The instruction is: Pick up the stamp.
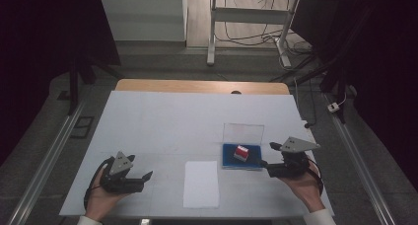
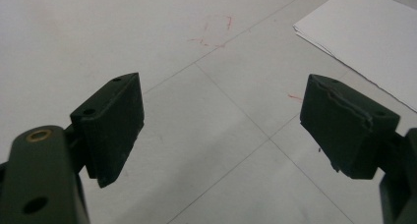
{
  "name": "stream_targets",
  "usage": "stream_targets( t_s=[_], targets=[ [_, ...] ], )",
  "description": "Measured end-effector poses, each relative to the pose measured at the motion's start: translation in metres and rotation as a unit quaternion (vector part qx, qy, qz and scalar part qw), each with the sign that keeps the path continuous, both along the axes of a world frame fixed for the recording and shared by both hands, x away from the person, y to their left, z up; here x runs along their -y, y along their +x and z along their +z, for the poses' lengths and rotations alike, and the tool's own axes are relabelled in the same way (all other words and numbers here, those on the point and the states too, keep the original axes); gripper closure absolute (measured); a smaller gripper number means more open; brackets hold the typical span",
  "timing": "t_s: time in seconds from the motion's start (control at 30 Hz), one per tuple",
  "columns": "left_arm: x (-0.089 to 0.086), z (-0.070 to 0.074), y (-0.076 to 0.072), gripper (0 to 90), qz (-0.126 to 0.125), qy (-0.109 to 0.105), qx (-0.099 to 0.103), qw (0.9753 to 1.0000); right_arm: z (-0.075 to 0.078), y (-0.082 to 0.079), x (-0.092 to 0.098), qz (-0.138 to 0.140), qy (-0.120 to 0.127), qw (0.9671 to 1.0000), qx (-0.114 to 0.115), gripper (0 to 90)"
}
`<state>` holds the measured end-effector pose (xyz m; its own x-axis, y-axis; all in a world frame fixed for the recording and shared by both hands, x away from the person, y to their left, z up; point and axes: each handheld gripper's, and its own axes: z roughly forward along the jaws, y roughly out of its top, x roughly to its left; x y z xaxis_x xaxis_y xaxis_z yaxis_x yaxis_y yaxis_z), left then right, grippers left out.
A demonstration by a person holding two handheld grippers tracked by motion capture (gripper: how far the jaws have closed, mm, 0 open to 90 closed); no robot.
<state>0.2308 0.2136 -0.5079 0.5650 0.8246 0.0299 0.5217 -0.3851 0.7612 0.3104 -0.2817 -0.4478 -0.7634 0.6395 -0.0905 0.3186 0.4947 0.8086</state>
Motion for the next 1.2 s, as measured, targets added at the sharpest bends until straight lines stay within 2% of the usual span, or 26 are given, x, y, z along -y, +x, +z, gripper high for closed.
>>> stream_targets(
  t_s=[0.2,0.5,0.53,0.83,1.2],
  targets=[
    [0.000,-0.002,0.001,17.0,0.000,0.004,-0.003,1.0000,0.003,0.015,-0.014,0.002,-0.009,0.9998,-0.019,23.4],
    [0.001,-0.003,0.003,17.1,0.001,0.007,-0.005,1.0000,-0.001,0.032,-0.032,0.013,-0.026,0.9985,-0.046,24.5],
    [0.001,-0.003,0.003,17.0,0.001,0.007,-0.005,1.0000,-0.001,0.036,-0.037,0.019,-0.028,0.9979,-0.055,25.1],
    [0.002,-0.004,0.003,17.1,0.000,0.011,-0.007,0.9999,-0.004,0.040,-0.044,0.030,-0.031,0.9976,-0.054,27.5],
    [0.002,-0.004,0.002,17.1,-0.002,0.014,-0.006,0.9999,-0.015,0.048,-0.057,0.050,-0.050,0.9954,-0.065,33.9]
  ],
)
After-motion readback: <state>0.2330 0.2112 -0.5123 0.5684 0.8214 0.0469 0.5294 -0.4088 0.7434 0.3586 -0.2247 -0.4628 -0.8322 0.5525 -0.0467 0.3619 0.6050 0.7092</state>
